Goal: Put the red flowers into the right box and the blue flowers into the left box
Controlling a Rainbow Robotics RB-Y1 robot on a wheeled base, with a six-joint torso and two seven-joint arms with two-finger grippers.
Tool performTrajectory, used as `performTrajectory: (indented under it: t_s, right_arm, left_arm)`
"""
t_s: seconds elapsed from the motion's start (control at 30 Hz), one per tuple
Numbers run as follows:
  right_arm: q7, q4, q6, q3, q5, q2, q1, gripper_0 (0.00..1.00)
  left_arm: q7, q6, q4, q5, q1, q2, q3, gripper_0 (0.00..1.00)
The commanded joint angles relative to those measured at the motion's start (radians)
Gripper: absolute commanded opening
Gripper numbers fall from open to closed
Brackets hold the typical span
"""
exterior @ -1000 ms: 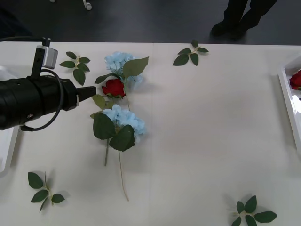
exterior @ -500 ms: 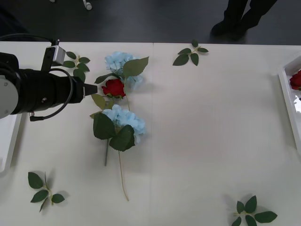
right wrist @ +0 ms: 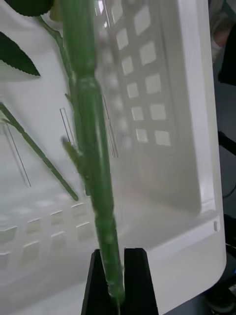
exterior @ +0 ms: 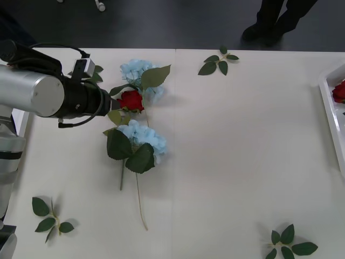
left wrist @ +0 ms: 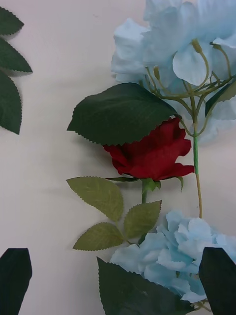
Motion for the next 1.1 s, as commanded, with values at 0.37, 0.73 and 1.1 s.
performTrajectory:
  t_s: [0.37, 0.73, 1.1]
  right_arm:
    - [-0.047, -0.022, -0.03, -0.021, -0.057, -0.014, -0.021, 0.85]
    - [-0.047, -0.057, -0.021, -0.01, -0.065, -0.005, -0.036, 0.85]
    - [-0.049, -0.238, 0.056, -0.01, -0.089, 0.041, -0.062, 0.85]
  left_arm:
    - [0.039, 0.003, 0.133, -0.148, -0.123, -0.111, -0.001, 1.0]
    - [0.03, 0.0, 0.266, -0.203, -0.198, -0.13, -0.073, 1.0]
    - [0.024, -0.051, 0.358, -0.249, -0.216, -0.142, -0.117, 1.0]
